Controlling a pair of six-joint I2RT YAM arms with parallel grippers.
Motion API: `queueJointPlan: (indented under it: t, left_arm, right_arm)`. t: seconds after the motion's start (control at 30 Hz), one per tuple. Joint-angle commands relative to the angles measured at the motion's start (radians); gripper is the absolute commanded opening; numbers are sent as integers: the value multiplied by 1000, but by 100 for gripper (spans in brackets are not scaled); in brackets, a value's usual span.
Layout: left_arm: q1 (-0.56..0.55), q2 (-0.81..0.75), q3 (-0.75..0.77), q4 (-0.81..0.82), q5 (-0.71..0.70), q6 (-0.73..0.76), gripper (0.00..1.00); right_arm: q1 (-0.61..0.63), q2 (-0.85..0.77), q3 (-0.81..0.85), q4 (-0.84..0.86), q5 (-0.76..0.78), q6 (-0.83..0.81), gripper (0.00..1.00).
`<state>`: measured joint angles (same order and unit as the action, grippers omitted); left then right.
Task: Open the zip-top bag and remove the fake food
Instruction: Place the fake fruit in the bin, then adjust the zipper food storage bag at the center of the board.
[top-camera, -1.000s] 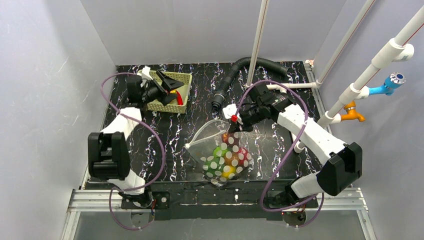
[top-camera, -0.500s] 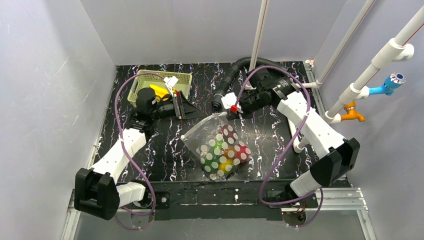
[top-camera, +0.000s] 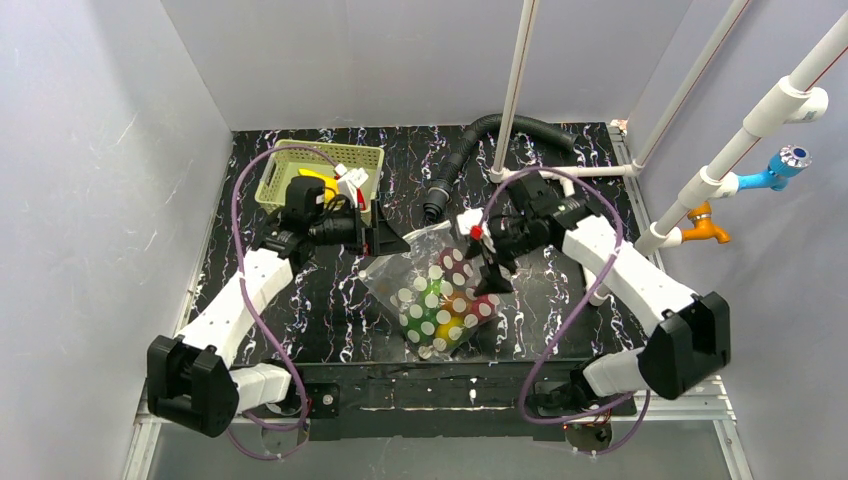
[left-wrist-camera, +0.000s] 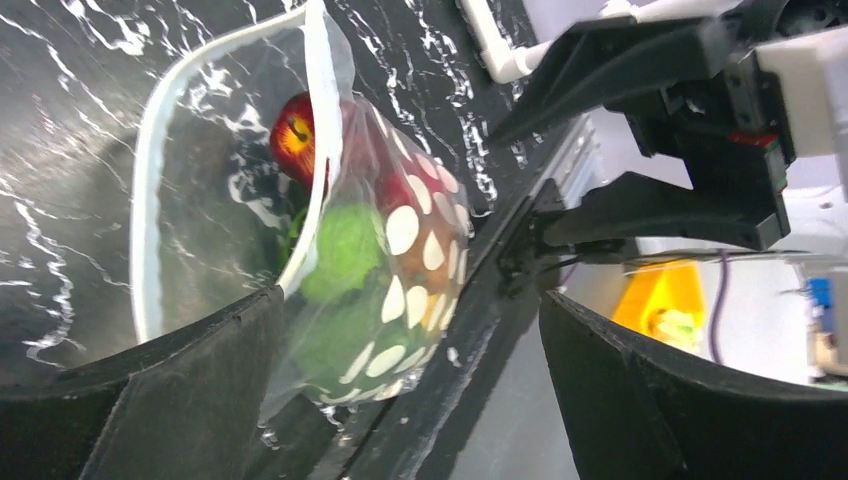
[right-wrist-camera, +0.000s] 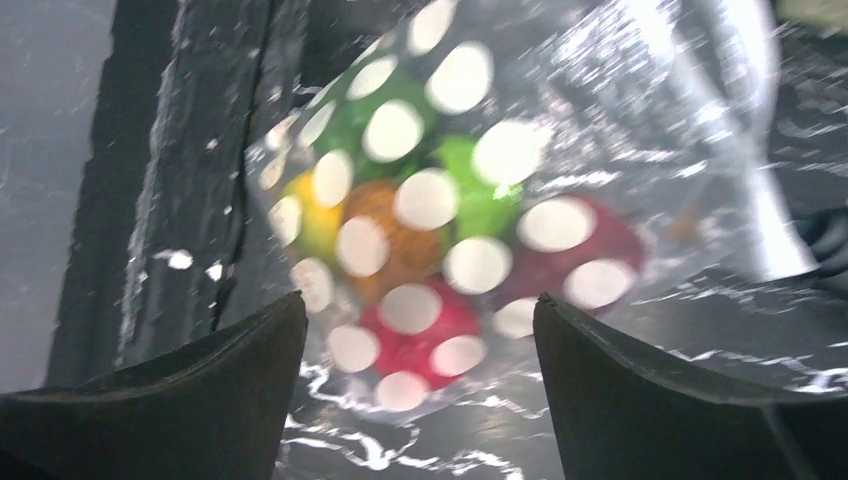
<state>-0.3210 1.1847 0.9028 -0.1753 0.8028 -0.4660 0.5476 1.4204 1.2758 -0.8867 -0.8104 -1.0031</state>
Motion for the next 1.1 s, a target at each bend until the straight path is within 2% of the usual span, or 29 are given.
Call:
queueJointPlan:
  t: [0.0,0.1,0.23,0.37,0.47,0.57,0.67,0.7,0.73,0.8,0.87,0.93,1.03,1.07]
  left_arm:
    - [0,60,103,-141,-42,197,98]
    - [-1,103,129,-158,-46,239,98]
    - [-5,168,159,-161,29,246,97]
    - [-35,217,154,-194,45,262,91]
    - [-51,247,144,-194,69,246,69]
    - [-61,261,139,-196,96,231,53]
    - [-67,251,129,-196,101,216,38]
    - [-67,243,121,-196,102,205,32]
    - [-68,225,105,-196,98,186,25]
    - [-67,179,71,-176,82,131,17]
    - [-67,112,16,-74,74,10,8]
    - [-67,58,-57,89,80,-144,0]
    - [-99,-1,-151,322,28,-351,0]
    - [-110,-4,-170,359,12,-371,0]
  right_arm:
    - [-29,-143,-143,16,-39,7,91]
    - [-40,-184,-215,-75,-20,-81,95]
    - [-40,-237,-358,36,99,-81,97]
    - [-46,-255,-457,136,189,-51,97]
    - [-45,-243,-500,205,250,-21,95]
    - [-45,-205,-524,254,310,-9,88]
    - [-42,-168,-529,279,304,9,73]
    - [-42,-163,-530,309,310,34,63]
    - [-43,-156,-525,337,316,49,41]
    - [-44,-151,-505,360,321,56,1]
    - [-70,-160,-463,393,332,56,1]
    - [-126,-110,-351,368,322,41,1]
    - [-158,38,-168,326,323,32,1]
    - [-158,57,-143,324,321,41,1]
